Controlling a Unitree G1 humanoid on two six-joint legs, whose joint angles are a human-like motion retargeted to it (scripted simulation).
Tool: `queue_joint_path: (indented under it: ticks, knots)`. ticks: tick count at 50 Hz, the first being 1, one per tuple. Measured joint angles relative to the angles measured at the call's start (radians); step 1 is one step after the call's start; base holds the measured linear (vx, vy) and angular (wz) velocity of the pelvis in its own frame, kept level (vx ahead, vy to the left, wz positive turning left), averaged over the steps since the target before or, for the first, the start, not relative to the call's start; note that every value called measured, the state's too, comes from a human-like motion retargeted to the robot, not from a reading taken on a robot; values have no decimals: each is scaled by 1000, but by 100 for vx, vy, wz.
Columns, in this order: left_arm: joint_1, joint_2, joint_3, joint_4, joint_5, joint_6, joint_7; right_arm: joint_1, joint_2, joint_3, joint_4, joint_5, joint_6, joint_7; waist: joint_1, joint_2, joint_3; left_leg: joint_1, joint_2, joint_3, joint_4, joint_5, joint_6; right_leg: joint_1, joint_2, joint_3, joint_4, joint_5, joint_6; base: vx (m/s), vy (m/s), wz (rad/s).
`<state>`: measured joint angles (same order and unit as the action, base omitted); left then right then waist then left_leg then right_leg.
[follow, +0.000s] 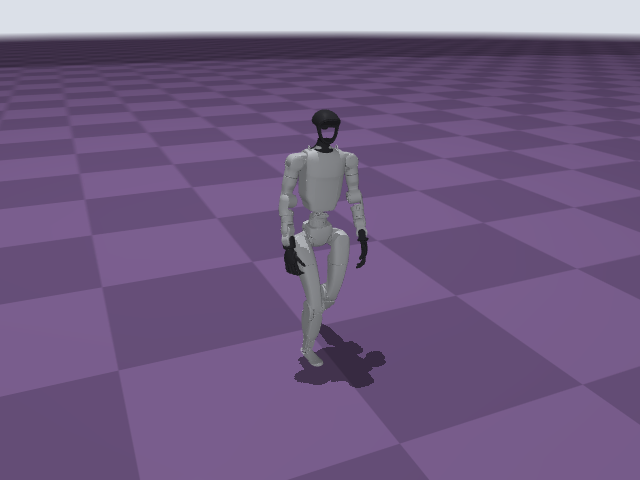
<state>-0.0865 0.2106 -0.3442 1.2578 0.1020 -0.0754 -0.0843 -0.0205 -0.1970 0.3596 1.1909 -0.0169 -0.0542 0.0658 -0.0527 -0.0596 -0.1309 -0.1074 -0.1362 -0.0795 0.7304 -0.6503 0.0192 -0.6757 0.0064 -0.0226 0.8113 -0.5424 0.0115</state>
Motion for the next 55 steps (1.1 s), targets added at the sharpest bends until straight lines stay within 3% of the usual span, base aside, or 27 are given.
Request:
queue_joint_path:
  ticks: [6, 10, 15, 20, 28, 33, 38, 40, 43, 45, 47, 50, 55]
  knots:
    - [7, 23, 15, -25, -17, -7, 8, -15, -14, 23, -22, -24, -7, 2, 63, 97, 6, -144, 188, 15, 459, 183, -106, 131, 161, -58, -102, 10, -70, 34, -6, -15]
    - [-5, 37, 16, -52, -16, -8, 17, -48, -33, 29, -44, -47, -11, -8, 102, 86, -4, -314, 276, 71, 676, 190, -58, 187, 183, -57, -160, -8, -90, 35, -4, 1]
    - [18, 30, 26, -61, -13, -6, 29, -70, -49, 32, -80, -60, -17, -31, 148, 51, -11, -504, 313, 128, 710, 55, 16, 228, 168, -45, -131, -82, -90, 38, -2, 9]
    - [39, 21, 45, -28, -15, -2, 27, -99, -62, 23, -132, -50, -29, -43, 153, -17, -20, -628, 241, 181, 451, 37, 24, 294, 99, -22, -181, -136, -77, 44, 2, 25]
    - [89, -1, 77, 48, -30, 7, 20, -109, -66, 28, -174, -63, -47, -43, 124, -84, -73, -661, 87, 189, -145, 175, -13, 343, -21, -30, -180, -219, -54, 44, 6, 31]
    - [116, -13, 97, 68, -48, 10, 25, -80, -55, 27, -157, -70, -45, -45, 118, -106, -110, -678, 44, 206, -122, 210, 8, 337, -78, -40, -47, -259, -36, 45, 11, 23]
    - [107, -4, 113, 68, -82, 6, 23, -49, -33, 18, -97, -74, -35, -29, 93, -166, -115, -589, -53, 236, -104, 220, 60, 352, -187, -18, 160, -165, 26, 50, 13, 35]
    - [87, 11, 115, 58, -94, 6, 14, -50, -22, 16, -68, -68, -31, -13, 73, -220, -77, -458, -142, 243, -232, 256, 88, 358, -278, 5, 290, -95, 55, 47, 11, 53]
    - [71, 19, 100, 32, -91, 4, 16, -25, -18, 19, -51, -57, -24, 0, 37, -238, -75, -402, -197, 238, -228, 222, 112, 278, -358, 14, 502, -4, 48, 45, 7, 42]
    - [49, 32, 87, 12, -81, 7, 19, -15, -17, 19, -46, -47, -24, 4, 12, -240, -71, -350, -222, 227, -252, 207, 119, 208, -396, 21, 605, -7, 20, 47, 4, 17]
    - [1, 51, 82, -6, -70, 18, 21, -27, -20, 13, -40, -35, -24, 8, 0, -226, -53, -225, -231, 193, -404, 244, 115, 134, -396, 30, 639, -42, -15, 49, 1, -2]
    - [-36, 71, 71, -33, -55, 23, 37, -3, -22, 8, -46, -22, -26, 2, -43, -211, -47, -148, -237, 165, -412, 204, 108, 35, -398, 16, 621, -126, -45, 50, -3, 15]
    - [-112, 89, 76, -87, -41, 20, 52, 18, -28, -17, -40, -6, -16, 6, -65, -133, -23, 5, -175, 113, -489, 163, 91, -64, -279, -39, 351, -153, -34, 54, -7, 6]
